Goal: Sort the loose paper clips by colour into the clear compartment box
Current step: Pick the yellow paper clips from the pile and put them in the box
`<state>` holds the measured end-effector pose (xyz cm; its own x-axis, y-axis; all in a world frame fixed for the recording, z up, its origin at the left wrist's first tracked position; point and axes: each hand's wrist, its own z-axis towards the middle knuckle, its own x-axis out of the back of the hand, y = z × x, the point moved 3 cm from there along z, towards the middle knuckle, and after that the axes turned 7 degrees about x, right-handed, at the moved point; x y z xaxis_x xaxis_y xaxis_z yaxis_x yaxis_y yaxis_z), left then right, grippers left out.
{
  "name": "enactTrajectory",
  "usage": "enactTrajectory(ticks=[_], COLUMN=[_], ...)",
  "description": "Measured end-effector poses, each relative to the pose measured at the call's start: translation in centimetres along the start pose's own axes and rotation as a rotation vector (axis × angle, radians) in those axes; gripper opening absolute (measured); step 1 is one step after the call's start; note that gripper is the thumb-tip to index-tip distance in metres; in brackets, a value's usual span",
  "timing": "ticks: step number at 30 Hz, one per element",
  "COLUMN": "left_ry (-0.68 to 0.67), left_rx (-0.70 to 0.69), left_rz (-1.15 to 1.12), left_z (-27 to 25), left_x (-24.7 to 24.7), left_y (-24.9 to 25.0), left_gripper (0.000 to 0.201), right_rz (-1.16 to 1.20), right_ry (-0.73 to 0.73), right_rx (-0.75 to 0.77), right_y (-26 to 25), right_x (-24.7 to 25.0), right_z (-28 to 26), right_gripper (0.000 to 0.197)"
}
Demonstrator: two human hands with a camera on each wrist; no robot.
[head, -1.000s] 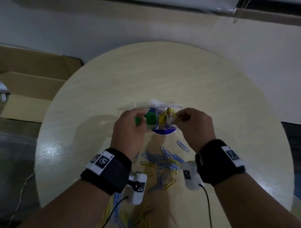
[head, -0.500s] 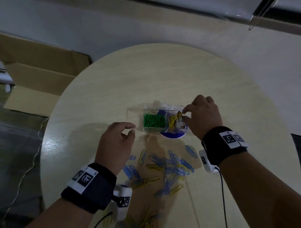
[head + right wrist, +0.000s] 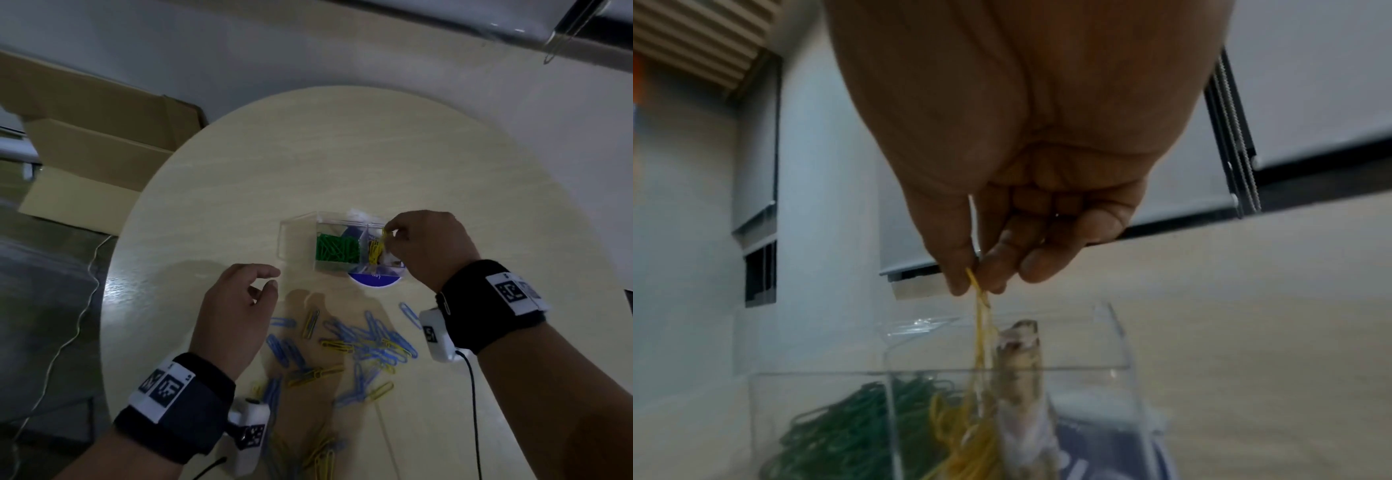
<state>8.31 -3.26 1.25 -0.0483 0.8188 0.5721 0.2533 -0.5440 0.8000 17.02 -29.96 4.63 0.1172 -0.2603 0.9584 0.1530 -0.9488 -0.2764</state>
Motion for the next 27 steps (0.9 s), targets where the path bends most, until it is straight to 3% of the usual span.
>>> enactTrajectory(ticks=[3,7,11,16,20,24,27], left_ry=[-0.007,-0.033,-0.113,-0.334,-0.478,-0.459,-0.350], left_rx=[0.004,0.005,-0.106,-0.379,-0.448,-0.454,-0.452], left_rz=[-0.012,-0.006,0.237,0.549,0.736,0.780,0.710], left_z=[-0.6,-1.5,-3.2,-6.8,-9.2,-9.2,-8.1], left_x=[0.3,1.4,2.0,-0.3,-1.4,-0.8,-0.2], left_y=[-0.4,-1.2,-2.9,-4.3,-5.7,-6.3,-6.0], left_gripper=[0.019,0.018,0.016,0.029,0.052,0.060,0.043], right_rz=[0.153,0.377,0.372,0.110,-0.025,-0.052,-0.022], right_ry=[-0.003,0.199,0.302,0.110,-0.196,-0.318,-0.311], right_rx=[-0.074,-0.162,-0.131,-0.001,-0.037,0.008,0.009], right_y=[0.0,0.6,0.4,-1.3,-3.1,-5.3,-5.8], right_x=[-0.6,0.6,-1.2,-7.6,-11.3,-11.9,-11.1], right_z=[0.1,-2.6,-8.4,-14.9,-18.5,-20.3,-21.1], right_gripper=[0.024,0.013,0.012,0.036,0.071,0.082,0.074])
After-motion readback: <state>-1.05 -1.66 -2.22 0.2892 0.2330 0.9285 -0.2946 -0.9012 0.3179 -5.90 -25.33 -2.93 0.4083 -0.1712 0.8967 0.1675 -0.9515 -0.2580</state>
